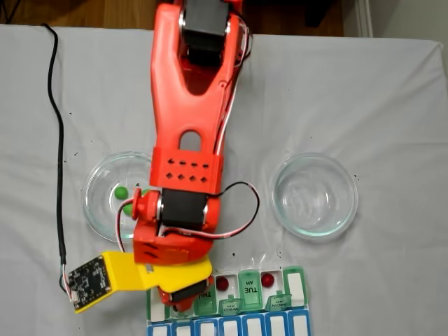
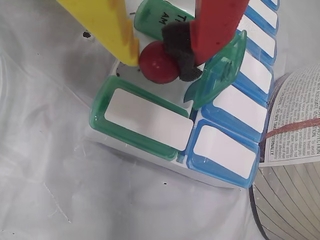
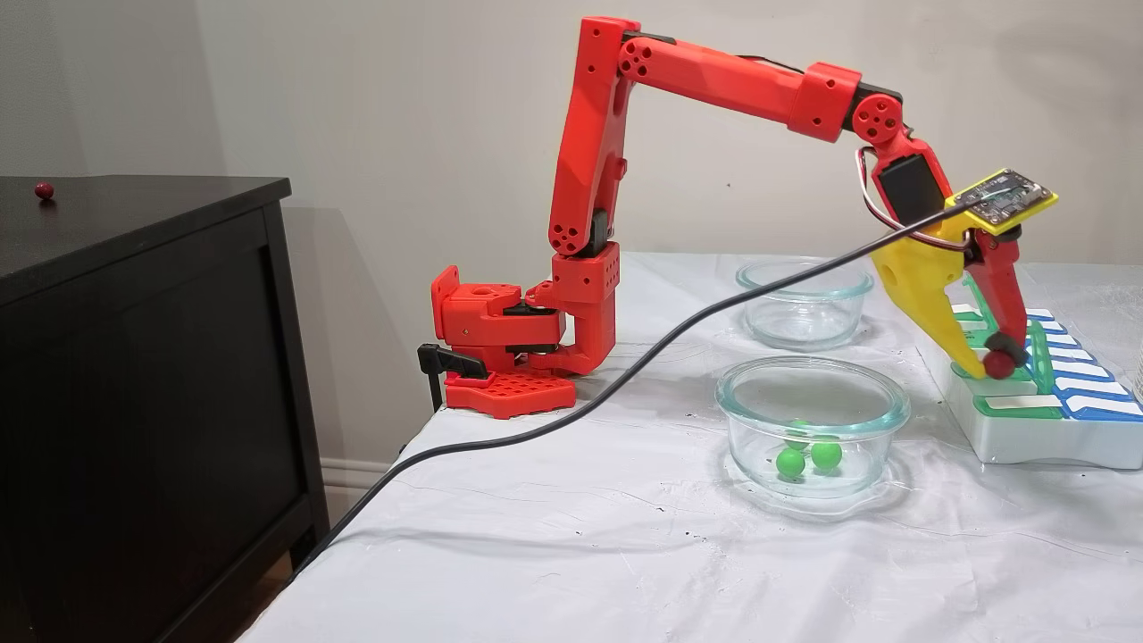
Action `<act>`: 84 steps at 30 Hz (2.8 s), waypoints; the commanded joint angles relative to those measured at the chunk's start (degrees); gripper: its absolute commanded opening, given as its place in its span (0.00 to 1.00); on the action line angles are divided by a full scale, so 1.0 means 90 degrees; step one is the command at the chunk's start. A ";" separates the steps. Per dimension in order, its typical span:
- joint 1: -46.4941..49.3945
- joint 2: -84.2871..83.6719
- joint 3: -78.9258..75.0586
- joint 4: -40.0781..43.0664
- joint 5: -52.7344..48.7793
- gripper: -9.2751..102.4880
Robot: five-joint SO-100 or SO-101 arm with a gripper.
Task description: Sort medicines into box.
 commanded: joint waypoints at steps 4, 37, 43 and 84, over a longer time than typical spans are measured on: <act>-0.0176 0.0029 -0.0771 0.0137 -0.0107 0.20; 0.1533 0.2197 -0.0732 0.4346 -0.2959 0.08; 0.1963 0.3535 0.1211 0.3359 -0.3203 0.11; 0.2139 0.2949 0.2539 0.2441 -0.3145 0.27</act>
